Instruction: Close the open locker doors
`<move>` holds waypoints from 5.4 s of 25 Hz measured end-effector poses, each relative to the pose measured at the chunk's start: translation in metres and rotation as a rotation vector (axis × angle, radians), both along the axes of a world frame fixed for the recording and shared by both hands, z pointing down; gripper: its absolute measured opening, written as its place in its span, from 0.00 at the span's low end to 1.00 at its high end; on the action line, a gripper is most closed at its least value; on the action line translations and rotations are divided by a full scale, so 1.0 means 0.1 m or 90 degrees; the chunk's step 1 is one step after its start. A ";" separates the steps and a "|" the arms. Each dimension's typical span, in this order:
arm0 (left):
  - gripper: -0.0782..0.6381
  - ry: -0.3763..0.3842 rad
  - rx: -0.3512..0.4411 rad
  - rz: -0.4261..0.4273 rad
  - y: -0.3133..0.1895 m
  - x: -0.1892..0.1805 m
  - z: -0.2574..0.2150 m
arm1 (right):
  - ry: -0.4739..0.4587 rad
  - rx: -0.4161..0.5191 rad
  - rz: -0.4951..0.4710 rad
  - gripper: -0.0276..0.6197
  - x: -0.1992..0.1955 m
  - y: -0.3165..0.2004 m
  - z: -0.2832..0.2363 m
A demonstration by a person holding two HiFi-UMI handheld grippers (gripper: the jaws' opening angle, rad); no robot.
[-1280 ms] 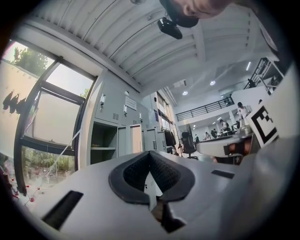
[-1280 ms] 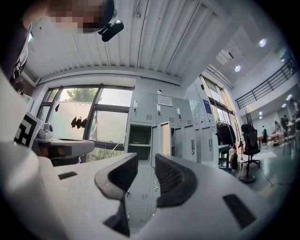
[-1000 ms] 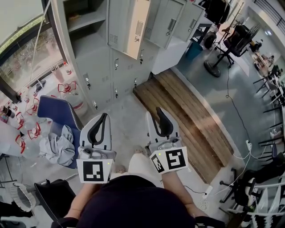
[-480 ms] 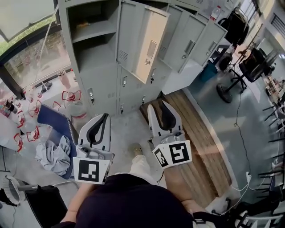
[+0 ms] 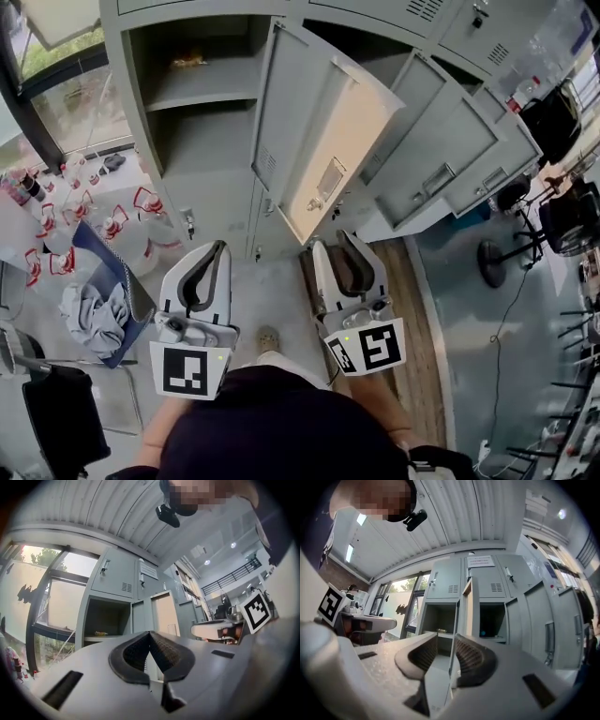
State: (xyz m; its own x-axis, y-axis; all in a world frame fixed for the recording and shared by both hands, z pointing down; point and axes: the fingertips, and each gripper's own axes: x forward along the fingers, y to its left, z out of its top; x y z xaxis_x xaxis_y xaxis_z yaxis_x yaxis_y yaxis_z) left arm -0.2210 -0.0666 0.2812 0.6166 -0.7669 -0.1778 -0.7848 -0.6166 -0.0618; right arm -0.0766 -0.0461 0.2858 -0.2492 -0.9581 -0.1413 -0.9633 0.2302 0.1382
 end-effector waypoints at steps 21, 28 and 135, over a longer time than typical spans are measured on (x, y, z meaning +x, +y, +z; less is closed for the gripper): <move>0.11 -0.019 -0.024 -0.097 -0.68 0.70 0.21 | 0.029 -0.031 -0.291 0.20 0.58 -0.66 0.17; 0.11 -0.040 -0.023 -0.052 -0.65 0.88 0.24 | 0.042 -0.083 -0.354 0.30 0.53 -0.74 0.37; 0.11 0.006 -0.041 -0.197 -0.92 -1.37 0.47 | 0.020 -0.113 -0.335 0.22 -2.16 -1.65 0.43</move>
